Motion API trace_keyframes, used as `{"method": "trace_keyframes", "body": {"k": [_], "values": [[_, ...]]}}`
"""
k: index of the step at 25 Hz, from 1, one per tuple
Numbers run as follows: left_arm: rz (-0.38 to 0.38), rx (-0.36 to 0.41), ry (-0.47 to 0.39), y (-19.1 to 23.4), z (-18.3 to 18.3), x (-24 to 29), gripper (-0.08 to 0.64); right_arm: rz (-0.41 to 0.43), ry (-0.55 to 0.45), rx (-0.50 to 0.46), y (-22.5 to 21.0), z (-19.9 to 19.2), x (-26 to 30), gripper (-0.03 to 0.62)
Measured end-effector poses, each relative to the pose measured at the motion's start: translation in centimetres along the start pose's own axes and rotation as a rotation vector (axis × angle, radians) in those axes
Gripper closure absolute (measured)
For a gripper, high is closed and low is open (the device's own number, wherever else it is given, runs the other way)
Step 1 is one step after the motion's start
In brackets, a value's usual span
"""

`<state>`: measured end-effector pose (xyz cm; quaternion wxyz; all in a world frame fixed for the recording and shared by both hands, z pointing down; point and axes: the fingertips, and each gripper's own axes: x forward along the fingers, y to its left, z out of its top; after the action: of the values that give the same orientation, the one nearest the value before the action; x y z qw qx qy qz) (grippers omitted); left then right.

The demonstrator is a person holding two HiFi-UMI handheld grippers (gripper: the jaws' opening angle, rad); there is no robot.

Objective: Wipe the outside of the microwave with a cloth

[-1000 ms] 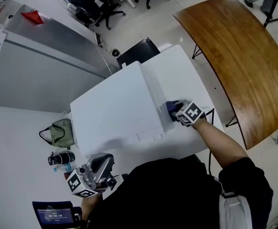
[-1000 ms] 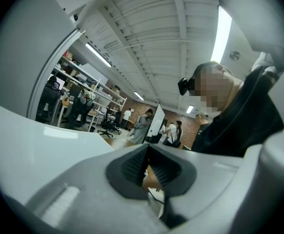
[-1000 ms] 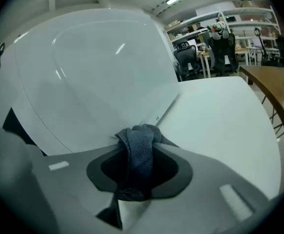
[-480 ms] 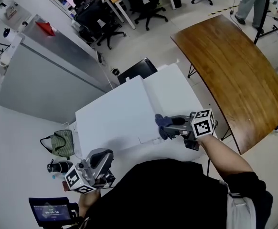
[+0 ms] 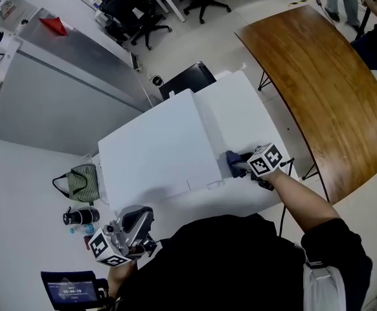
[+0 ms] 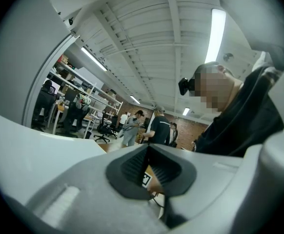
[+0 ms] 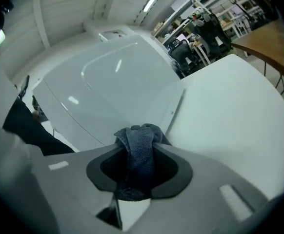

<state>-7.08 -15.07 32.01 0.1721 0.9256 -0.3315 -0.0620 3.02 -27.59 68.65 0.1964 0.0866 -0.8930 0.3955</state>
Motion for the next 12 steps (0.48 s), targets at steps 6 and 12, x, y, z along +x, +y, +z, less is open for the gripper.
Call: {"method": "trace_keyframes", "body": {"k": [6, 12], "values": [[0.007, 0.002, -0.045, -0.9, 0.8, -0.8, 0.555, -0.243, 0.220, -0.124, -4.0, -3.3, 2.1, 0.491], [0.004, 0.061, -0.090, -2.2, 0.9, -5.8, 0.555, -0.309, 0.179, -0.044, -4.8, -3.3, 1.2, 0.479]]}}
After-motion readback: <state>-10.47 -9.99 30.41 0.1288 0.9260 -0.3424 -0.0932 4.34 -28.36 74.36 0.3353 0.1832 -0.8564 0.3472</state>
